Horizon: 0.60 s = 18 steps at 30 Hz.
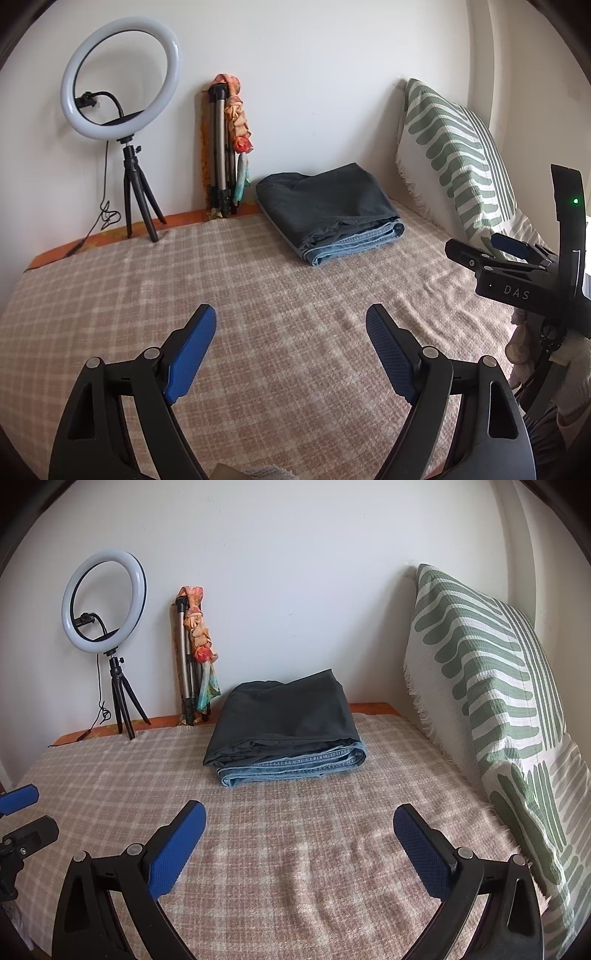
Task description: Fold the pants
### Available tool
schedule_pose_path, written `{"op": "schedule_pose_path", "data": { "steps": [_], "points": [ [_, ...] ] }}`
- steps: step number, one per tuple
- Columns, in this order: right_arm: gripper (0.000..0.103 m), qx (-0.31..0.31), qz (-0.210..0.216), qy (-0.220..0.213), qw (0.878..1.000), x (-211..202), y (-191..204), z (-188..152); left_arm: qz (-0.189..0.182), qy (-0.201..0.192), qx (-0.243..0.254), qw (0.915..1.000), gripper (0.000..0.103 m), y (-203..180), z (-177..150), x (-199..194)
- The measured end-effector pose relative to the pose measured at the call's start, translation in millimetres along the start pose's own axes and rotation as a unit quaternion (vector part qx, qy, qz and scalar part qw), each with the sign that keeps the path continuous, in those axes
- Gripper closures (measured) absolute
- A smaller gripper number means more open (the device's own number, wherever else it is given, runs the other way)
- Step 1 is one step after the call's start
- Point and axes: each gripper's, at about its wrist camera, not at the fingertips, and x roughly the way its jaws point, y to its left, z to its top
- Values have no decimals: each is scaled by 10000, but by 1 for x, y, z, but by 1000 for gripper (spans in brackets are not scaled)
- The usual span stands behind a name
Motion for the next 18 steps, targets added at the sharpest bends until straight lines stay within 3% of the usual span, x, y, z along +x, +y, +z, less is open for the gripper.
{"op": "schedule_pose_path", "data": {
  "steps": [5, 10, 18],
  "points": [
    [0, 165, 41, -33, 9998, -3, -3, 1, -24, 17, -27, 10000, 19, 1, -3, -1],
    [0, 144, -51, -22, 9999, -2, -5, -2, -2, 16, -160, 9999, 4, 3, -5, -2],
    [0, 206, -50, -8, 9998, -2, -8, -4, 257, 138, -370, 9989, 4, 12, -5, 4]
  ]
}}
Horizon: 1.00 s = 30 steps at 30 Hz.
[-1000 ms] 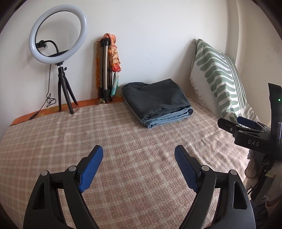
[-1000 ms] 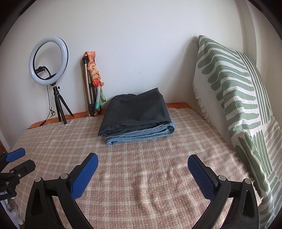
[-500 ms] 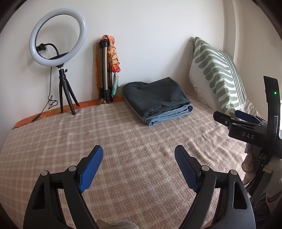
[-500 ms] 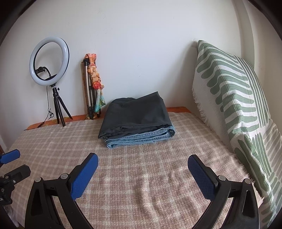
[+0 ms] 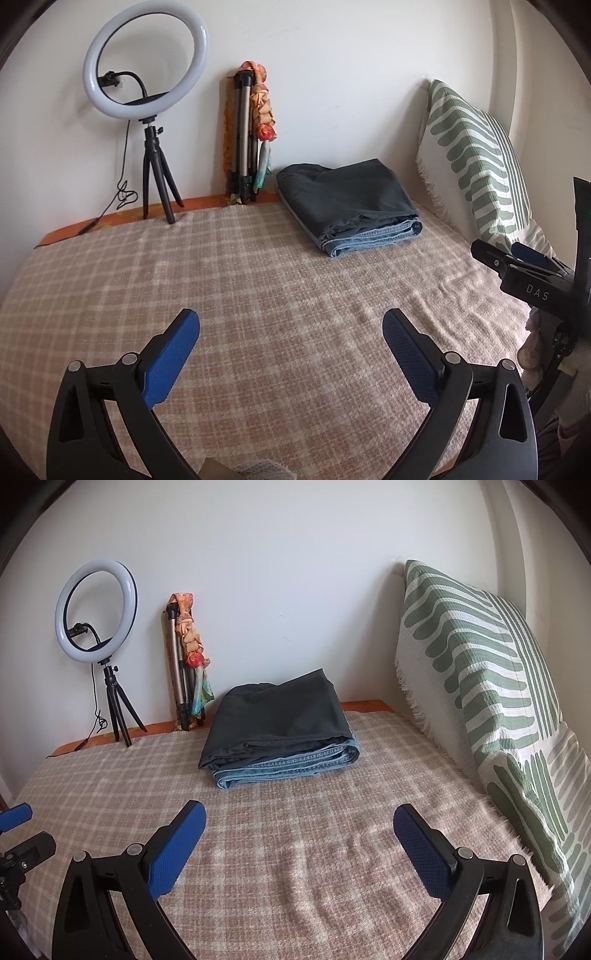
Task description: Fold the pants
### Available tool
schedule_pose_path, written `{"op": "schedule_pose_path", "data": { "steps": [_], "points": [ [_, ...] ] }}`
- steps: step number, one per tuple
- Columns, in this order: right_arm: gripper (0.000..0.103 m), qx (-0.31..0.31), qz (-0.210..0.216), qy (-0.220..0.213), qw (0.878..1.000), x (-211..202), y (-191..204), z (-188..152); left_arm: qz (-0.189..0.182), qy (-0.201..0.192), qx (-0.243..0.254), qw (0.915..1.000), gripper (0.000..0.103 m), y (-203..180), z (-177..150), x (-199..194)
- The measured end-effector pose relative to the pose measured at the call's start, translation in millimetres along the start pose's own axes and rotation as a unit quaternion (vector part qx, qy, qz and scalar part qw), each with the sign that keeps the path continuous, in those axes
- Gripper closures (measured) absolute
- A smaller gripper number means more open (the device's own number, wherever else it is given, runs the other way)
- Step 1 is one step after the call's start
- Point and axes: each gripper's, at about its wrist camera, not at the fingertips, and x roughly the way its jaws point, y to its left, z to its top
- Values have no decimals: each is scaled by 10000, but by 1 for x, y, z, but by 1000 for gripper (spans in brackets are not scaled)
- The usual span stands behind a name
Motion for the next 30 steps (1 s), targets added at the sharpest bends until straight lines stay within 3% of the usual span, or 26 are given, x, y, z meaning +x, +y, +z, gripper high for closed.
{"op": "schedule_pose_path", "data": {
  "steps": [30],
  "points": [
    [0, -14, -3, 19, 10000, 2, 2, 0, 64, -6, 55, 10000, 3, -4, 1, 2]
  ]
}}
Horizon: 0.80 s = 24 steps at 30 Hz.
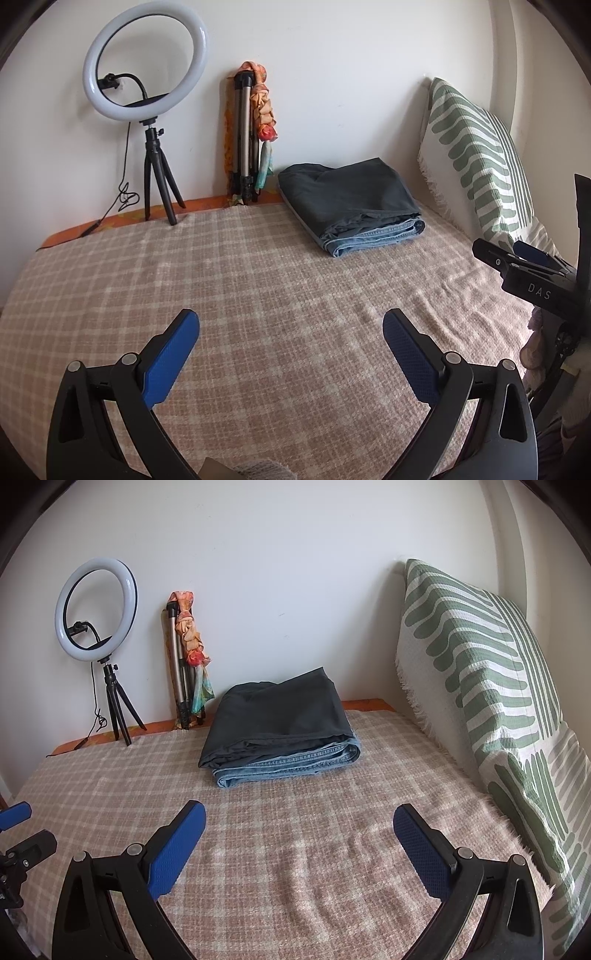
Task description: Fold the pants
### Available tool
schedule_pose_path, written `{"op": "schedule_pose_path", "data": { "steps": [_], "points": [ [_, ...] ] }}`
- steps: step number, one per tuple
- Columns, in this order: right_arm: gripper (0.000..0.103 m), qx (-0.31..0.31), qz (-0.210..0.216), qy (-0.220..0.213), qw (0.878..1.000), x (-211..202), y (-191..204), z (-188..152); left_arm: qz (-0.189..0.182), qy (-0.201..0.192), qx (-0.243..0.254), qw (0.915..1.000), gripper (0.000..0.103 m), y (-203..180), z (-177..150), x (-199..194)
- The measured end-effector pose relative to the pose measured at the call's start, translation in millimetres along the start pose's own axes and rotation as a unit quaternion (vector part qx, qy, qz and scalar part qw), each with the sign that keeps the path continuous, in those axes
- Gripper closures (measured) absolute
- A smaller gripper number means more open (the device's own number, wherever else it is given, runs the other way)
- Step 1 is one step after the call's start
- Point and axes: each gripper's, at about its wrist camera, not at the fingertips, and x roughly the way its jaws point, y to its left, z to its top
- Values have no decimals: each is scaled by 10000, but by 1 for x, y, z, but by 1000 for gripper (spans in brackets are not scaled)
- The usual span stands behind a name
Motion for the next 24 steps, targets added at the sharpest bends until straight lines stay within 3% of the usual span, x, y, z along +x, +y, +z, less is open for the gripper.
{"op": "schedule_pose_path", "data": {
  "steps": [24],
  "points": [
    [0, 10, -10, 12, 10000, -1, 1, -1, -8, -49, 48, 10000, 3, -3, 1, -3]
  ]
}}
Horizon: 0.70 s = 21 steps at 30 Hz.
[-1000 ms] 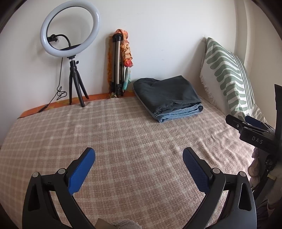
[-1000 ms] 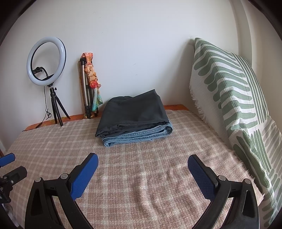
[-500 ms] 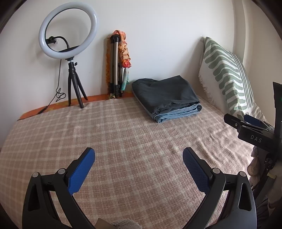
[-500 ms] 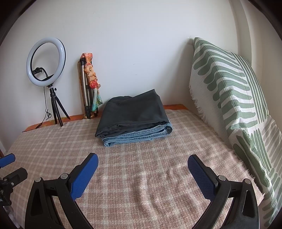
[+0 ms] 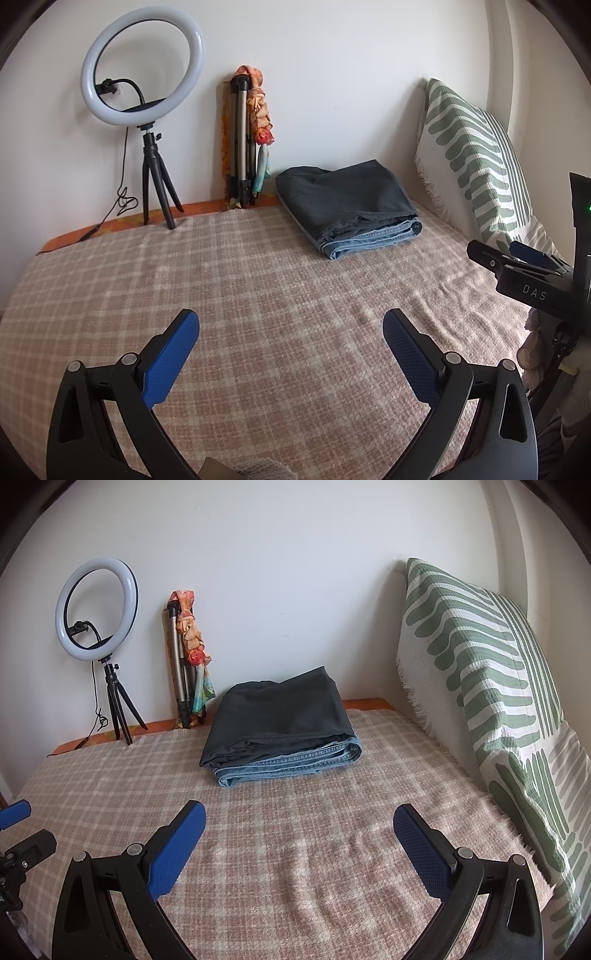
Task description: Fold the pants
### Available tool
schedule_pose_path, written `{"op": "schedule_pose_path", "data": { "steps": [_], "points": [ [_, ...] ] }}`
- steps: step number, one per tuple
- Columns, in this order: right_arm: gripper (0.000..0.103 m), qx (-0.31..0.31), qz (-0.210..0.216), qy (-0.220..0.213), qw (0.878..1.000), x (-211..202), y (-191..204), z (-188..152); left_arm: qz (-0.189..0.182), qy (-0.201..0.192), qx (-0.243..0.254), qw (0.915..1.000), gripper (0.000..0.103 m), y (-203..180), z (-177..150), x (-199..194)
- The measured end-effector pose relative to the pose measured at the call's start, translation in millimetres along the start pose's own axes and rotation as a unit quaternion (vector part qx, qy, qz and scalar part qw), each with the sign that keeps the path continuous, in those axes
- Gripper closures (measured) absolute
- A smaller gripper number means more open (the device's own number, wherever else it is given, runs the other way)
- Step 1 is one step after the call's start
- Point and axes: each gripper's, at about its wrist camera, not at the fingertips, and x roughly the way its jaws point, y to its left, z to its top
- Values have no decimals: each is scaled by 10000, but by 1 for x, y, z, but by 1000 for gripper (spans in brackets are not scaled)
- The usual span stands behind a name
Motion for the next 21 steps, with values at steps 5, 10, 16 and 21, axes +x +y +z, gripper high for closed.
{"op": "schedule_pose_path", "data": {
  "steps": [5, 10, 16, 21],
  "points": [
    [0, 4, -2, 1, 10000, 0, 0, 0, -6, -7, 13, 10000, 3, -1, 1, -1],
    [0, 1, 5, 15, 10000, 0, 2, -1, -9, -7, 13, 10000, 3, -1, 1, -1],
    [0, 18, 19, 21, 10000, 0, 1, -1, -8, -9, 13, 10000, 3, -1, 1, -1],
    [0, 34, 24, 40, 10000, 1, 2, -1, -2, -19, 25, 10000, 3, -2, 1, -2]
  ]
}}
